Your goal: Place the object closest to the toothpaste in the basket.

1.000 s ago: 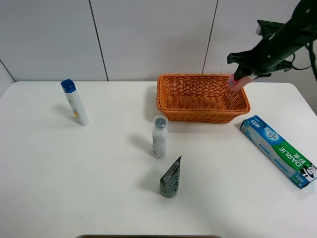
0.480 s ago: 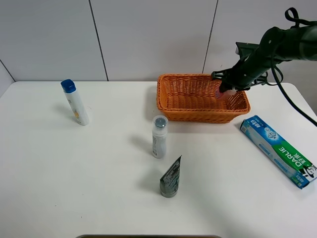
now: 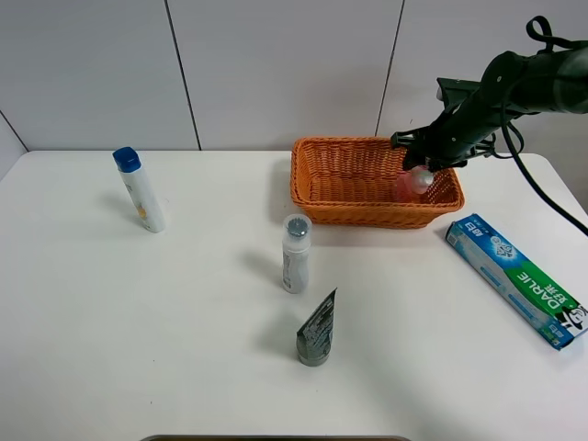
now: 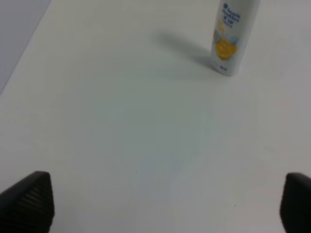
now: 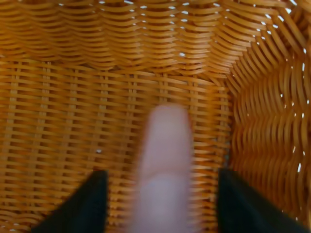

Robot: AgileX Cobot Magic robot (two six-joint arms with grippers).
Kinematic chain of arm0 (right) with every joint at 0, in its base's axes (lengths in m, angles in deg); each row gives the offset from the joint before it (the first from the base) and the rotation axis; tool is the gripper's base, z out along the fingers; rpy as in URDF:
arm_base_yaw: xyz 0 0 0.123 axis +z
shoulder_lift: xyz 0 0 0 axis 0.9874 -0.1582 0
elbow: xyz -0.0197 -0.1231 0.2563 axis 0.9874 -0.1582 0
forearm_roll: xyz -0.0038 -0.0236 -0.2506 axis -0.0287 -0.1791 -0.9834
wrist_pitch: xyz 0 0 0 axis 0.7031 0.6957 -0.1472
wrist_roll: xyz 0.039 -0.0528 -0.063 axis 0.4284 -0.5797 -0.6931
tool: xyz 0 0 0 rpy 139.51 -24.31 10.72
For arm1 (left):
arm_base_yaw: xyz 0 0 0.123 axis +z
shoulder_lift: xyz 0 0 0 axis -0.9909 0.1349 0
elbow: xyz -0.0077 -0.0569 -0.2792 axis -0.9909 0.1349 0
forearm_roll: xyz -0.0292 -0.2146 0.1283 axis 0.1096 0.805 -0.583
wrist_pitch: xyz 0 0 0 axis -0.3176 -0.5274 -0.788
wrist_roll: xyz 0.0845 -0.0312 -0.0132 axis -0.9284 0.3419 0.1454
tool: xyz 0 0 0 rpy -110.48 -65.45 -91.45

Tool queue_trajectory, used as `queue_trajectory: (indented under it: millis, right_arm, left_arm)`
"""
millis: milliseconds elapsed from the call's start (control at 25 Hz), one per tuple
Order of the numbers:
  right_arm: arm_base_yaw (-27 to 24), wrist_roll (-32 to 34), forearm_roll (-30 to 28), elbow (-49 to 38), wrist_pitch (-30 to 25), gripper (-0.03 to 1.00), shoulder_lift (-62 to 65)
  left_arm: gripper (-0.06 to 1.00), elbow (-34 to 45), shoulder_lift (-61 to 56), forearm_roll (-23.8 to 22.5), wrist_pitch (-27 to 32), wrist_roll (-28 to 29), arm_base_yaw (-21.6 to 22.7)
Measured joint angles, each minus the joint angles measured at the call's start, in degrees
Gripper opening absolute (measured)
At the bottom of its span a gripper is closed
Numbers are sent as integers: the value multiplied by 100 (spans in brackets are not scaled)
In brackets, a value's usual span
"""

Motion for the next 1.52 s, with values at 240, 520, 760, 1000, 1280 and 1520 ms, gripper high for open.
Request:
queue_trajectory:
  millis: [240,520,760,1000,1280,1520]
  right_arm:
    - [0,0,0,0,-302,71,38]
    - [2,0,0,0,-905,71,704]
    - [2,0,-18,0,-2002,72,1671]
    - [2,0,-39,0,-3276,72,3065]
    - [2,262,-331,0,-3844,72,4892]
    - [2,515,-351,-18,-3851,72,6539]
  left_arm:
    - [94,0,0,0,0,0,0]
    - [94,0,0,0,0,0,0]
    - [94,0,0,0,0,0,0]
    - [94,0,0,0,0,0,0]
    - [94,0,0,0,0,0,0]
    - [94,0,0,0,0,0,0]
